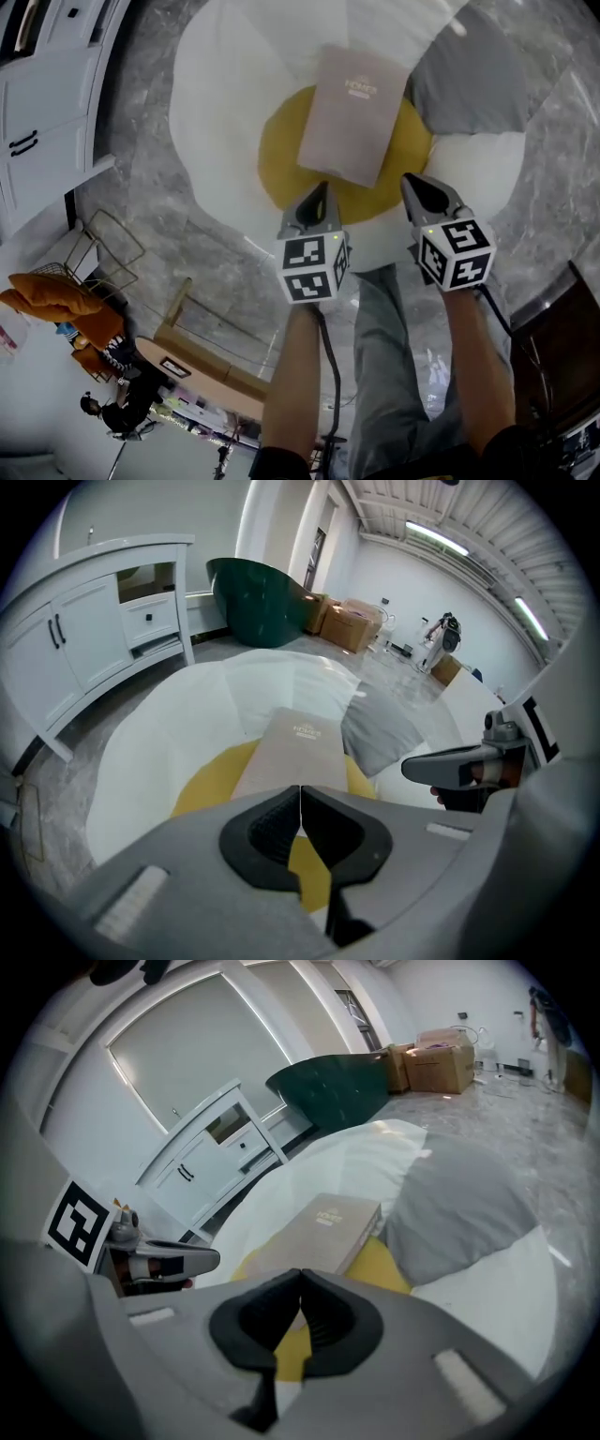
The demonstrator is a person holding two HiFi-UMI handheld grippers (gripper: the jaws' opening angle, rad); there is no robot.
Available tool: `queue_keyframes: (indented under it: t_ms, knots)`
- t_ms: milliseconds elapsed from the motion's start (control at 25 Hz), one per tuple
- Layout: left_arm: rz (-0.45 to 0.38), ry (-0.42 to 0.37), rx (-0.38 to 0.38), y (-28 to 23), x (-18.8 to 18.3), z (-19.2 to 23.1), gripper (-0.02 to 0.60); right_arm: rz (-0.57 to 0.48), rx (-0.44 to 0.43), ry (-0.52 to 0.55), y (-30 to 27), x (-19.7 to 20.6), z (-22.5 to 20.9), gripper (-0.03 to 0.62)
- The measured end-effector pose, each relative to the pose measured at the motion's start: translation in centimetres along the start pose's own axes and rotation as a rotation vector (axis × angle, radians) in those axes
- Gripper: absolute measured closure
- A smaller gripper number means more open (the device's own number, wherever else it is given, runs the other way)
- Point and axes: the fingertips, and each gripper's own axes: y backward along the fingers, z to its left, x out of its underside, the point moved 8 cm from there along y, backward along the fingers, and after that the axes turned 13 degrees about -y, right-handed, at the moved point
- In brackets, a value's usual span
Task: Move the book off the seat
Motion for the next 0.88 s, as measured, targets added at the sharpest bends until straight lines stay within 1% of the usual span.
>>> queue_keyframes:
  t_ms: [120,160,200,240,280,320,360,440,480,560,640,720,800,880]
  knots:
    - [0.032,-0.066,0.027,-2.5,-0.2,1.1,0.566,-0.009,0.037,-0.023,-2.3,0.6,-0.4,0.591]
    - [0.047,-0.087,0.039,-3.3,-0.2,1.4,0.551,-0.014,0.052,-0.038,-3.0,0.8,-0.6,0.591]
    - [0.062,-0.109,0.054,-4.0,-0.2,1.7,0.518,-0.019,0.066,-0.057,-3.6,1.0,-0.8,0.591]
    - [0.076,-0.13,0.069,-4.8,-0.2,2.0,0.461,-0.02,0.073,-0.08,-4.3,1.2,-1.0,0.591]
    - [0.088,-0.149,0.08,-5.5,-0.1,2.3,0.412,-0.016,0.071,-0.105,-5.0,1.4,-1.2,0.532]
    - [0.097,-0.165,0.085,-6.1,-0.1,2.7,0.384,-0.007,0.064,-0.131,-5.7,1.6,-1.4,0.418]
    - [0.105,-0.177,0.084,-6.7,-0.1,3.0,0.364,0.0,0.053,-0.155,-6.4,1.7,-1.6,0.402]
    - [0.12,-0.191,0.082,-7.5,0.1,3.7,0.327,0.005,0.033,-0.193,-7.3,2.0,-1.8,0.397]
    - [0.128,-0.195,0.081,-7.8,0.2,4.0,0.304,0.006,0.024,-0.209,-7.6,2.2,-1.9,0.379]
    - [0.136,-0.189,0.085,-8.3,0.5,4.6,0.267,0.008,0.013,-0.234,-8.3,2.4,-2.1,0.362]
    - [0.128,-0.149,0.116,-8.7,1.0,5.0,0.252,0.02,0.016,-0.246,-9.0,2.7,-2.3,0.35]
    - [0.134,-0.103,0.147,-9.2,1.7,5.4,0.244,0.037,0.015,-0.241,-9.7,2.9,-2.5,0.35]
    - [0.149,-0.08,0.161,-10.1,2.3,5.8,0.244,0.045,0.015,-0.231,-10.5,2.8,-2.5,0.35]
    - [0.146,-0.058,0.17,-10.6,3.2,5.8,0.241,0.049,0.026,-0.235,-11.1,3.1,-2.6,0.35]
